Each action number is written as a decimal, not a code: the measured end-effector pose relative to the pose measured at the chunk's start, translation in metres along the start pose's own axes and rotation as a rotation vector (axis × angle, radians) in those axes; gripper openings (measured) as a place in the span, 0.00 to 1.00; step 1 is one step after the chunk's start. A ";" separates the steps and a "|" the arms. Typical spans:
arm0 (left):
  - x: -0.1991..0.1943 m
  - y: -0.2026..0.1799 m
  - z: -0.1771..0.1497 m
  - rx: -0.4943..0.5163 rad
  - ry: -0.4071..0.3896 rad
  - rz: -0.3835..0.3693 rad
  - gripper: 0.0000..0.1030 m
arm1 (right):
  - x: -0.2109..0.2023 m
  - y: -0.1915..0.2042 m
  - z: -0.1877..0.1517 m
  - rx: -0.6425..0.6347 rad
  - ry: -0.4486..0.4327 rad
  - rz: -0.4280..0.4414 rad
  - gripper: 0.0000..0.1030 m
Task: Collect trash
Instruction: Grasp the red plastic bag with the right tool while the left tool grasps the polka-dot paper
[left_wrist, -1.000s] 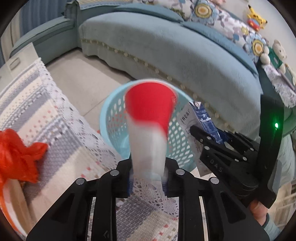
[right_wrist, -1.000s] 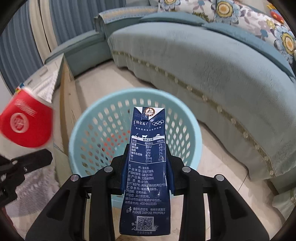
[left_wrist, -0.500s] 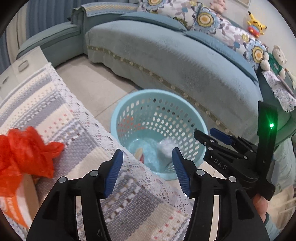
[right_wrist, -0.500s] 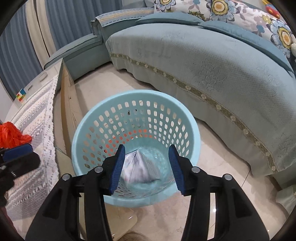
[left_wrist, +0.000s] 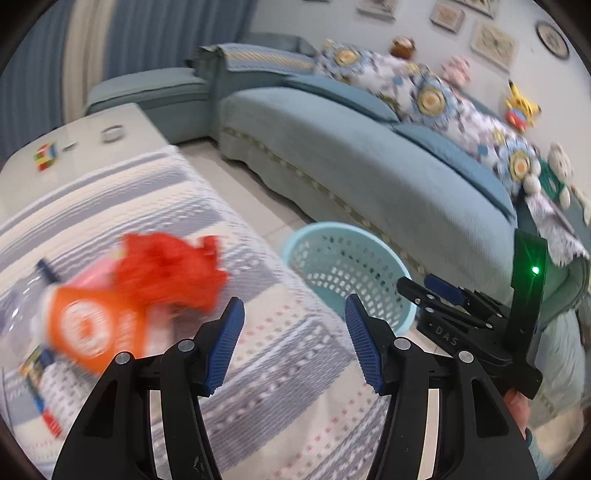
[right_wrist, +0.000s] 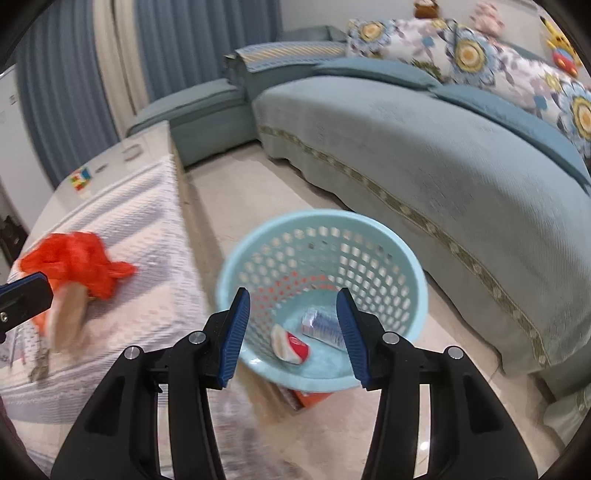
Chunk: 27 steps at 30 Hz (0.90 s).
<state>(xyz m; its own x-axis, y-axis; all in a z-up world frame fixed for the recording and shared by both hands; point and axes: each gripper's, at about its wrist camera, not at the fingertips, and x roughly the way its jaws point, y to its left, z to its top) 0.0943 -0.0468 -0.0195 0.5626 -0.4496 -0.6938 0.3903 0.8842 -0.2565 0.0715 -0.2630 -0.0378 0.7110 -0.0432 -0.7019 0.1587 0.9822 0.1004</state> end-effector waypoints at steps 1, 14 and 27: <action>-0.007 0.006 -0.001 -0.016 -0.012 0.007 0.54 | -0.005 0.007 0.001 -0.012 -0.009 0.010 0.44; -0.102 0.134 -0.046 -0.281 -0.105 0.241 0.54 | -0.025 0.121 0.013 -0.180 -0.065 0.168 0.47; -0.056 0.166 -0.071 -0.326 0.036 0.260 0.55 | 0.013 0.199 0.026 -0.261 -0.048 0.232 0.67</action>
<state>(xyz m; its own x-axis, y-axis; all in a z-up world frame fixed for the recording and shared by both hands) 0.0760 0.1344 -0.0708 0.5842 -0.2067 -0.7849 -0.0159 0.9639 -0.2657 0.1296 -0.0723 -0.0085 0.7401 0.1840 -0.6468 -0.1868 0.9802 0.0651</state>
